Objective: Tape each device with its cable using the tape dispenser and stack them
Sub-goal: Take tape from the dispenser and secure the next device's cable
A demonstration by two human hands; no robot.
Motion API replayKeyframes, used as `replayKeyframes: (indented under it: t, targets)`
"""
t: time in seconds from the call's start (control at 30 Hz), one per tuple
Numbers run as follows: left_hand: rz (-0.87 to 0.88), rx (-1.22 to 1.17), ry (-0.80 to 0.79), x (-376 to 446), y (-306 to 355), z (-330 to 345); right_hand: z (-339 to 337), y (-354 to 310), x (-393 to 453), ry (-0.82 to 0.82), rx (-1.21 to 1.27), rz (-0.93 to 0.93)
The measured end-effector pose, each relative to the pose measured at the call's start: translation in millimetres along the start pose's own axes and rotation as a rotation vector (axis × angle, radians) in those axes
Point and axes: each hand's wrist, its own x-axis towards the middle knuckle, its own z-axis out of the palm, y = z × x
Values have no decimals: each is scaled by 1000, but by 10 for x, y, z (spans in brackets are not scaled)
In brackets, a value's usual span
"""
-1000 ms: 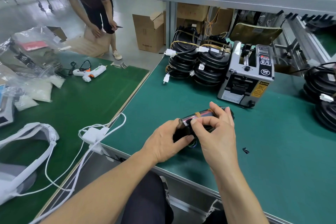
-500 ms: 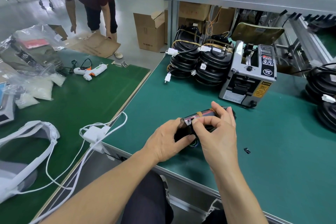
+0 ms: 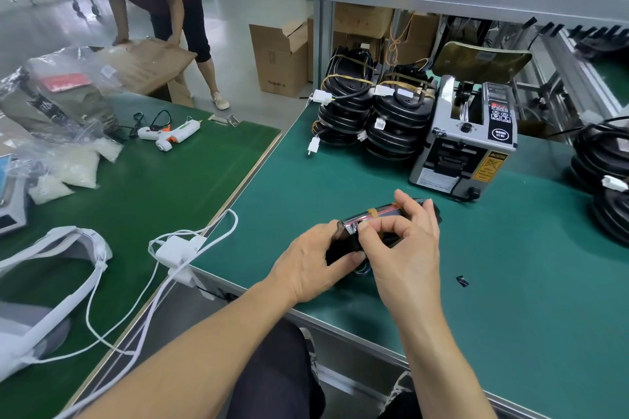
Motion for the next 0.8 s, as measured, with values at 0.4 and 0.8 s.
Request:
replayKeyframes:
  t: [0.4,0.8]
  targets:
    - [-11,-4,-11,-4,17,-11,26,-7,-23,30,-10,-24]
    - [-20,-10,2,-13,54,-22,79,90,-20,110,-9,-61]
